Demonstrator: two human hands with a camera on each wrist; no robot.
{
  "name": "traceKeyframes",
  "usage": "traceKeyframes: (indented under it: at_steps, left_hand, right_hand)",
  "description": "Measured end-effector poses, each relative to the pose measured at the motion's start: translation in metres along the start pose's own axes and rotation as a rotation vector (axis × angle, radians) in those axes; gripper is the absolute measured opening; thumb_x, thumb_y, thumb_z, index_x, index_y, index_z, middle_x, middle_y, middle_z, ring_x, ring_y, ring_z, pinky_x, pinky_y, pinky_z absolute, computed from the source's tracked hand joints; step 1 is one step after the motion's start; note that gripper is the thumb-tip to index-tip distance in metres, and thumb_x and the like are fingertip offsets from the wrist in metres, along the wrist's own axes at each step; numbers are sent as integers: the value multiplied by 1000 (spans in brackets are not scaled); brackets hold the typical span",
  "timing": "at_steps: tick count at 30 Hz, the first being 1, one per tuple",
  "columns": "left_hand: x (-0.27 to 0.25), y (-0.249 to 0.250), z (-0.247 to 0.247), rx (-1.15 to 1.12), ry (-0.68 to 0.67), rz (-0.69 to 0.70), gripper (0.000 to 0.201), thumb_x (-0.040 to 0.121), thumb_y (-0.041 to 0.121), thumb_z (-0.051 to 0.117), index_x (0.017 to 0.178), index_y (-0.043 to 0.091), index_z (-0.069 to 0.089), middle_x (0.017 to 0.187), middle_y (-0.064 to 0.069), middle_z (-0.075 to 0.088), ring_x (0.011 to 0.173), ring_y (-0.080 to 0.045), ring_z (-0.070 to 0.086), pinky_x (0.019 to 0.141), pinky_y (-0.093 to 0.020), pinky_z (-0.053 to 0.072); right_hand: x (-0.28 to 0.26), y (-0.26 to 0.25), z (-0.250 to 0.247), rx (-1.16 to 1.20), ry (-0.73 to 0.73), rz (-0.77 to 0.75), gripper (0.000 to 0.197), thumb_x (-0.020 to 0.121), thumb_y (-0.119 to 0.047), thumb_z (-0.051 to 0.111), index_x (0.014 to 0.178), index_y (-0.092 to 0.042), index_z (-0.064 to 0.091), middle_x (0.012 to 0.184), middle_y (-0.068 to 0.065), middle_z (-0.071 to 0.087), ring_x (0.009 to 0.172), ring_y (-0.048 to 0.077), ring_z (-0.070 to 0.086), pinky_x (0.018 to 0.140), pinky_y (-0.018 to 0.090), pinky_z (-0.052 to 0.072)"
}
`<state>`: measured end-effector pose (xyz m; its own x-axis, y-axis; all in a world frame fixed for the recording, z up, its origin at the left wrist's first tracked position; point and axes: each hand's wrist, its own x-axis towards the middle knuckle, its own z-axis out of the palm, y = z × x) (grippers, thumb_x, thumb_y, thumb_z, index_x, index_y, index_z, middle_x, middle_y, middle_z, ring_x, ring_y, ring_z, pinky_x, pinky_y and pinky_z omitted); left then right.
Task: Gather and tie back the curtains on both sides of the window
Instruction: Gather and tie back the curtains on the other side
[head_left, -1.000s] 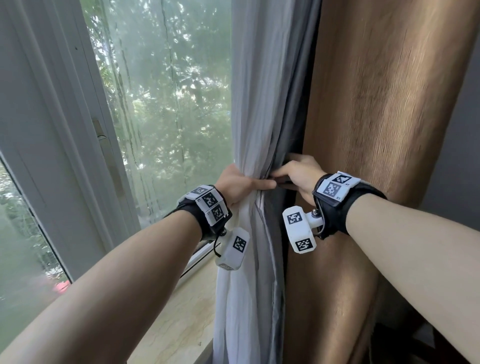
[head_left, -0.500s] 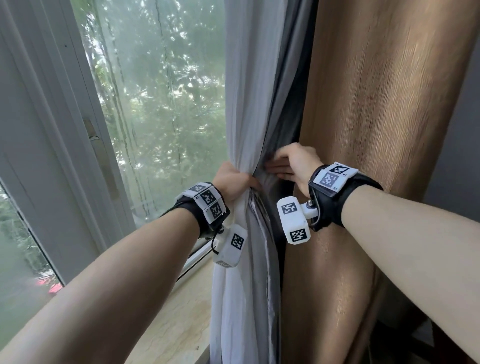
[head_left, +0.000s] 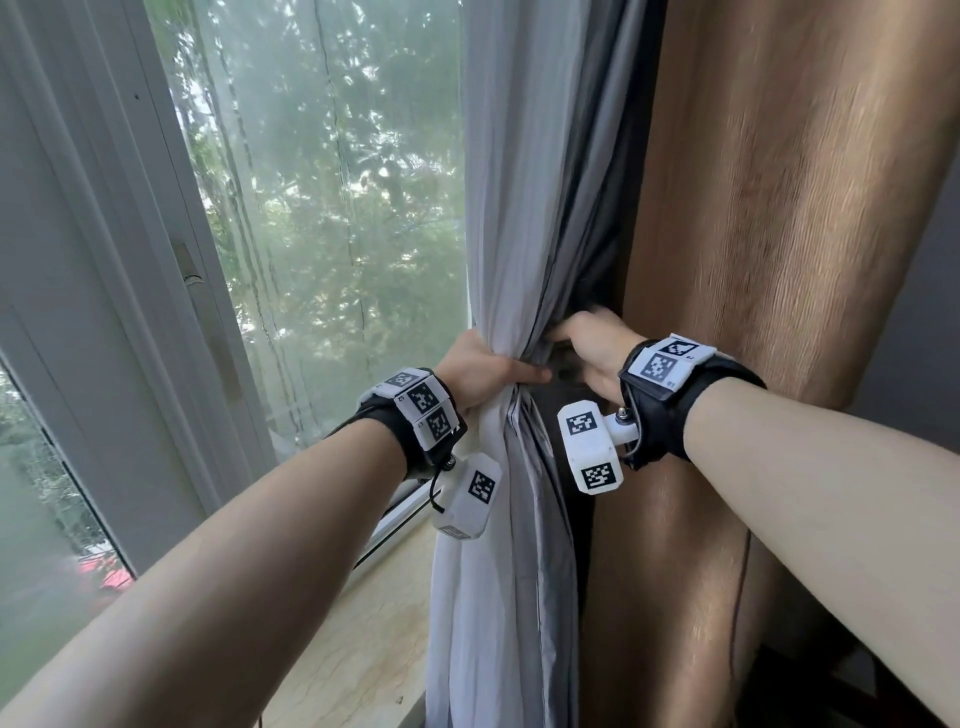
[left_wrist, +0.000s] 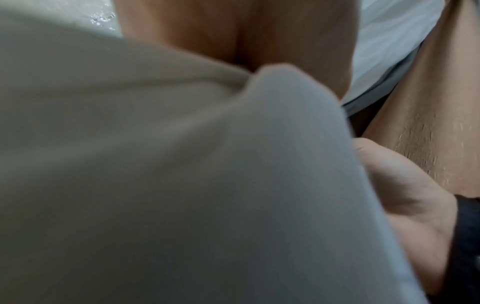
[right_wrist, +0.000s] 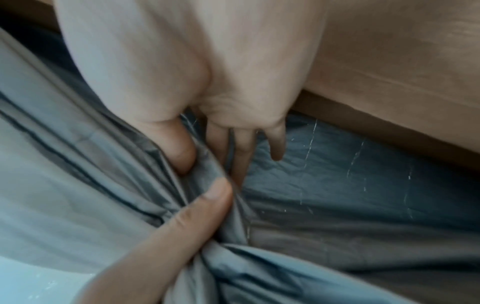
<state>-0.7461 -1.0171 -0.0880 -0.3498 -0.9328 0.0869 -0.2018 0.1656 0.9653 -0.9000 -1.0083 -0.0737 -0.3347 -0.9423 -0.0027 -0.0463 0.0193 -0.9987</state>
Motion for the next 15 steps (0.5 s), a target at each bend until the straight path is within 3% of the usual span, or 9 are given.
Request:
traceKeyframes:
  at_steps: [3, 5, 8, 11, 14, 15]
  left_hand:
    - [-1, 1, 0, -13, 29, 45, 51, 66, 5, 95, 110, 13, 72, 100, -9, 78, 95, -27, 75, 90, -41, 62]
    - [-1, 1, -1, -33, 38, 79, 65, 60, 6, 98, 119, 11, 70, 105, -8, 77, 98, -23, 75, 92, -39, 60]
    - [-1, 2, -2, -26, 40, 74, 54, 62, 6, 98, 108, 16, 71, 101, -5, 77, 94, -20, 75, 87, -34, 61]
    - [-1, 2, -3, 1, 17, 35, 46, 64, 6, 96, 102, 16, 72, 98, -7, 78, 89, -22, 76, 80, -34, 62]
    - [2, 1, -4, 23, 62, 12, 37, 67, 3, 91, 96, 17, 73, 95, -7, 77, 82, -21, 75, 69, -28, 61]
    - [3, 1, -3, 17, 79, 6, 35, 69, 2, 89, 97, 16, 73, 96, -8, 77, 82, -22, 75, 69, -28, 61]
  right_hand:
    - [-2, 1, -1, -63, 32, -84, 45, 75, -2, 73, 120, -9, 74, 109, 17, 77, 102, 37, 73, 80, 43, 58]
    - [-2, 1, -3, -142, 45, -118, 31, 69, -8, 76, 99, -13, 80, 98, 12, 80, 97, 35, 76, 89, 47, 61]
    - [-10, -2, 1, -155, 6, -146, 16, 63, -4, 73, 79, -3, 77, 80, 10, 78, 84, 30, 74, 81, 40, 60]
    - [-19, -10, 8, -121, -28, -141, 10, 71, 7, 69, 73, -1, 75, 73, 10, 75, 79, 28, 70, 78, 38, 57]
    - [-20, -14, 4, -118, 28, -103, 4, 70, -5, 75, 73, -2, 76, 69, 9, 72, 70, 27, 66, 69, 34, 50]
    - [-19, -15, 2, -107, 82, -100, 14, 64, -14, 78, 74, -4, 75, 69, 6, 71, 69, 27, 65, 67, 33, 49]
